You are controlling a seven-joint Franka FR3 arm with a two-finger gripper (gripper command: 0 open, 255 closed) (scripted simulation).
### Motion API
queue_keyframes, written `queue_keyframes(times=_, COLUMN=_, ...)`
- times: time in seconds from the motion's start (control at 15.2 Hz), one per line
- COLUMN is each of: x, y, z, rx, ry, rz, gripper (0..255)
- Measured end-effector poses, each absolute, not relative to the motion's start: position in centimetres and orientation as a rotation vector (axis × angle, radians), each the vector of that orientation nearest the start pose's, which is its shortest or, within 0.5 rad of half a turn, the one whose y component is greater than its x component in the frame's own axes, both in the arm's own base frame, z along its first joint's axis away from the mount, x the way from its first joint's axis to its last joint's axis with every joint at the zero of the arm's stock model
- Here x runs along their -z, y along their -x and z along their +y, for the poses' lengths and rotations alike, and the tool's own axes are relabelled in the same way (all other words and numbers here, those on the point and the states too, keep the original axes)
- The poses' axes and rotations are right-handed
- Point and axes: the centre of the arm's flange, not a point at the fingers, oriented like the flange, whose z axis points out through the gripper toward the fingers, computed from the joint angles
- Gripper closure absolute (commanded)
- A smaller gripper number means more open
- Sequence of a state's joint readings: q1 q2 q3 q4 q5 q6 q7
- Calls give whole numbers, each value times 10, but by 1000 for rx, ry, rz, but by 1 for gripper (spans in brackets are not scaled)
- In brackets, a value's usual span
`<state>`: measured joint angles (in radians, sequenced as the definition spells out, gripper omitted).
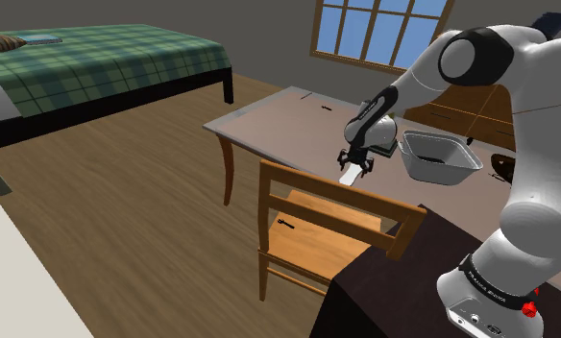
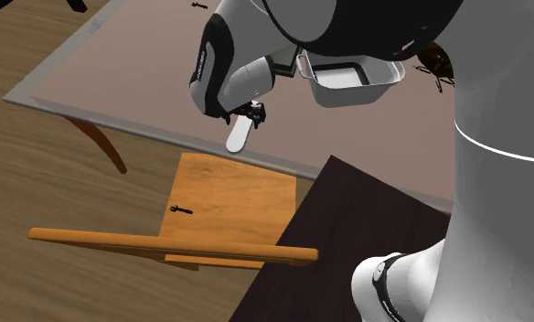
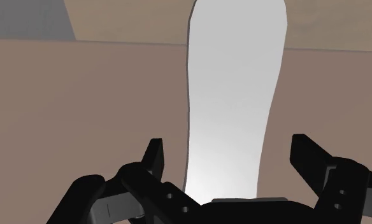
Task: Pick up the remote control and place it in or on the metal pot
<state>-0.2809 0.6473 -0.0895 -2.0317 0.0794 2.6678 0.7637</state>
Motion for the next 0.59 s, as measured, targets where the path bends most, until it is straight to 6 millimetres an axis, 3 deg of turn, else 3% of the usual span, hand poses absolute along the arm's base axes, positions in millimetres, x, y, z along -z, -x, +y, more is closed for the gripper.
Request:
queue_keyframes(times=0.33, x=-120, y=-547, z=-217, rx=-5, ry=2620, rz=1768, gripper=0)
queue_keyframes(times=0.4, x=-120, y=-547, z=-217, rx=-5, ry=2620, rz=1768, gripper=255)
queue_keyframes(times=0.59, x=-120, y=-547, z=-217, rx=-5, ry=2620, rz=1768, gripper=255)
